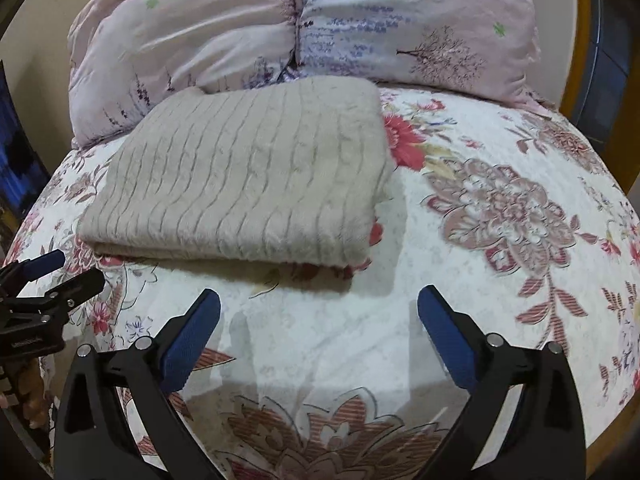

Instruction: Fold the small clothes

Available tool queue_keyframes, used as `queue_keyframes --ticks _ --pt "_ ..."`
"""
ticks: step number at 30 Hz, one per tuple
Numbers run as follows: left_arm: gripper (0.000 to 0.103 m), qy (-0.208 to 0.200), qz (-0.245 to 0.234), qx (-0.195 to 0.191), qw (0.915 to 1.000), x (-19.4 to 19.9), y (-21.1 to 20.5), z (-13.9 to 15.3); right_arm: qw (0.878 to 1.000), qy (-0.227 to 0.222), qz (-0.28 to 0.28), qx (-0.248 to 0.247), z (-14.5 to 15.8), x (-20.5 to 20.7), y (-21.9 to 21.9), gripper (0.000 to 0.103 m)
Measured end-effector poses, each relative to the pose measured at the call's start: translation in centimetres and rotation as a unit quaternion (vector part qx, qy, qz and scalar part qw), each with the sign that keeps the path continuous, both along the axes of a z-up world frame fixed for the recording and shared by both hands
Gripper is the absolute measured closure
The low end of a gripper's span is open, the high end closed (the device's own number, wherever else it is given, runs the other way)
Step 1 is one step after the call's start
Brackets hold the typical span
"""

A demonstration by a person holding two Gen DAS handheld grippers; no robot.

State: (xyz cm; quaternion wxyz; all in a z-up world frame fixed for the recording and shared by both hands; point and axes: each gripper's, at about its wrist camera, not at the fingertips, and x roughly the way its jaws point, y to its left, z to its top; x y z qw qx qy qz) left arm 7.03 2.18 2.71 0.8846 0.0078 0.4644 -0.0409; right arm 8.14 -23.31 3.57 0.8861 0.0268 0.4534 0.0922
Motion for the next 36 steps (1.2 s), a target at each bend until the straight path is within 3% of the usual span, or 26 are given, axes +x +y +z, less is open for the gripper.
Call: queue_keyframes --ticks 10,36 --pt "0.002 0.022 0.004 0.024 0.9995 0.2 -0.9 -0.9 0.999 0.014 0.001 -0.037 -1.0 -0.2 1.2 0.002" --pt "0.002 0.025 0.008 0.022 0.9994 -0.1 -1.0 -0.7 0.999 0.018 -0.003 -0.040 -1.1 -0.4 1.1 0.001"
